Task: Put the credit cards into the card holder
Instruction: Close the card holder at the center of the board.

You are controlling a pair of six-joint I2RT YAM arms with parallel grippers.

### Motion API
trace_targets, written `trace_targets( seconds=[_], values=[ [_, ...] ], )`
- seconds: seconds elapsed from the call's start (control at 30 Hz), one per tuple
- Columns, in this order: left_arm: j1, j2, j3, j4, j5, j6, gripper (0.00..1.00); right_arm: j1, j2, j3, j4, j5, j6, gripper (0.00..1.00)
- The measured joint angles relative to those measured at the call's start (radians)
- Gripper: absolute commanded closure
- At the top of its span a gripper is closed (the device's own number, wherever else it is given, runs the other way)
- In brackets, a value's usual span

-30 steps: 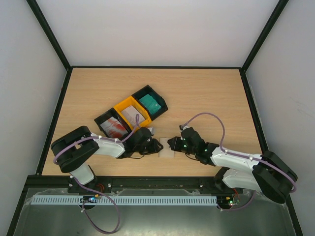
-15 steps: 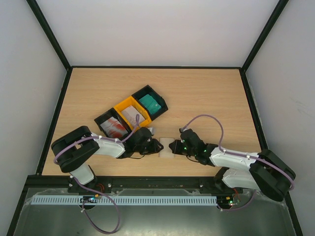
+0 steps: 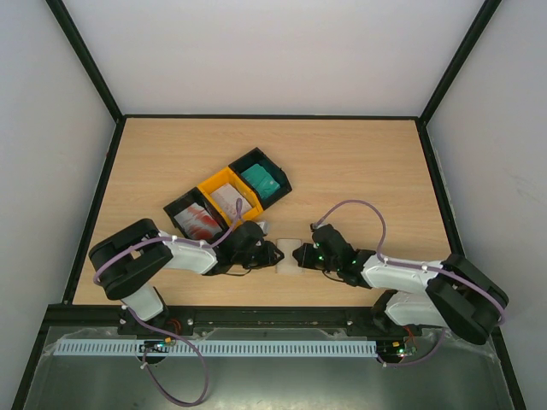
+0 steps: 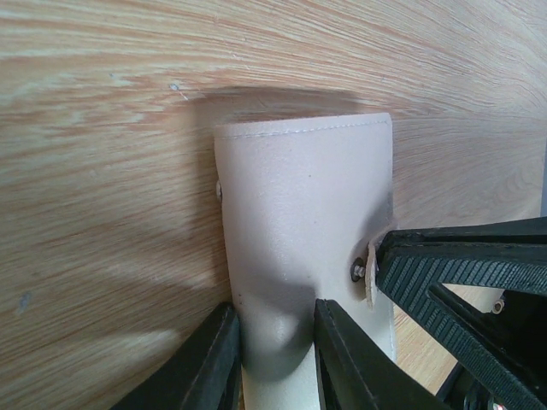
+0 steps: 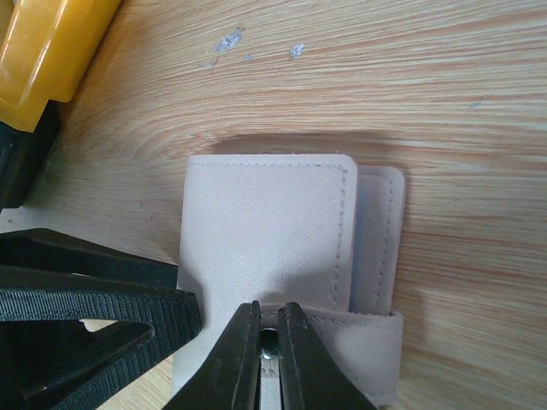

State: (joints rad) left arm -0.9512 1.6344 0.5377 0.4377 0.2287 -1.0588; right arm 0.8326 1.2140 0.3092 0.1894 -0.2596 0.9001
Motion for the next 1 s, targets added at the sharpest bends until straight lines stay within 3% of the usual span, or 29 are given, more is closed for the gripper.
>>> trace_targets(
  seconds=[1.0],
  values=[
    [-0.003,0.012,0.000,0.016,0.003,0.000,0.77,0.000,0.016,-0.058,0.157,0.002,0.032,0.90]
  ],
)
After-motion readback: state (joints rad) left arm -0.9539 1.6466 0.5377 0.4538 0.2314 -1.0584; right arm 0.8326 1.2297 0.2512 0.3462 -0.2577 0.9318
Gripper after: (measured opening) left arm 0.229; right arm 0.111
